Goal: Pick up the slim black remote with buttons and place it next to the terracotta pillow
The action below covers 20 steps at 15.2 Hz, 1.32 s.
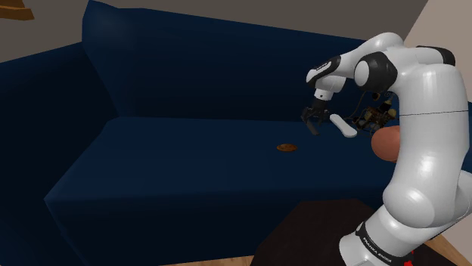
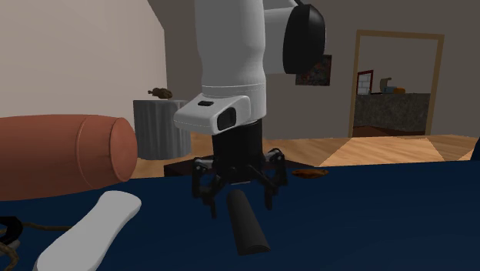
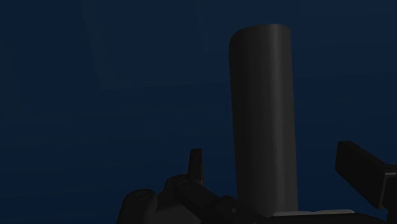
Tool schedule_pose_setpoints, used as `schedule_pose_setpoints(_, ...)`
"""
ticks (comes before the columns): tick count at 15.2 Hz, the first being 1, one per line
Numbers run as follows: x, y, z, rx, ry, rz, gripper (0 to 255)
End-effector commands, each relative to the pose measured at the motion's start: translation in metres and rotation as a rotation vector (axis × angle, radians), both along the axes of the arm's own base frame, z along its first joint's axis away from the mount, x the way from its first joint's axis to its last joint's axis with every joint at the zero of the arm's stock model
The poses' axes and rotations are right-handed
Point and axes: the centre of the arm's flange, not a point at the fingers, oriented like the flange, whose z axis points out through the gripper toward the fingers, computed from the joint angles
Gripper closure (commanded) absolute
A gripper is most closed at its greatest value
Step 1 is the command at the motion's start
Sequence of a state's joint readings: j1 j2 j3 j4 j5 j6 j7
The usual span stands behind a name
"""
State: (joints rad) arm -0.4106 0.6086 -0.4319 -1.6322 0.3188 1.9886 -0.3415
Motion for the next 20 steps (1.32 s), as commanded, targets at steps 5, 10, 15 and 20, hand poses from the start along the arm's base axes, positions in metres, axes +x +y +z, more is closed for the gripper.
schedule_pose_setpoints(5,0.000,0.000,0.000,0.000,0.000,0.000,255)
schedule_pose_setpoints(10,0.000,0.002,0.002,0.000,0.000,0.000,255)
schedule_pose_setpoints(15,0.000,0.000,0.016,0.000,0.000,0.000,255)
schedule_pose_setpoints(20,0.000,0.000,0.042,0.000,0.000,0.000,255)
